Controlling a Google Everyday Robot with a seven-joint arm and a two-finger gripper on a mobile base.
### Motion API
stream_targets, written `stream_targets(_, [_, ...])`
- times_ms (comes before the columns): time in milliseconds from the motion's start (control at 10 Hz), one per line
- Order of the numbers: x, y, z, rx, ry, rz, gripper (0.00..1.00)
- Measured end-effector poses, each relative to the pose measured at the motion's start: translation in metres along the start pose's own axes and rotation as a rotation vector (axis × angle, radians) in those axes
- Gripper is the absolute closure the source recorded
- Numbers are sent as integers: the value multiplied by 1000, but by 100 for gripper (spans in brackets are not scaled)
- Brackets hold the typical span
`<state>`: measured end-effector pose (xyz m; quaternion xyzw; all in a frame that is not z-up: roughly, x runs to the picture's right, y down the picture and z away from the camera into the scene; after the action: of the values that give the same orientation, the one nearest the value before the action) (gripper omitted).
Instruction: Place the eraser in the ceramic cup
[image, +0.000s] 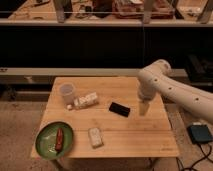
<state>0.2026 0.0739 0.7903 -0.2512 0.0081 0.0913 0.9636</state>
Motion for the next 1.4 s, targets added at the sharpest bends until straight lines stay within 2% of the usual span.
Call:
stream_targets(200, [7,-1,34,-35,-49,81,20])
stream_targets(500, [3,-2,35,-34,-58,81,20])
stream_targets(600, [-1,-2,38,-27,-85,98,20])
stream_targets(700, [-10,-3,41,-12,-132,124,20])
stream_targets(900, [-33,-7,52,34,-290,207,20])
stream_targets(1000, [-40,-5,57,36,-340,232,20])
stream_targets(1100, [-45,-2,62,35,-377,250,20])
stream_targets(1200, [-48,-2,63,35,-392,252,20])
stream_targets(1400, [-50,-2,63,35,-393,247,20])
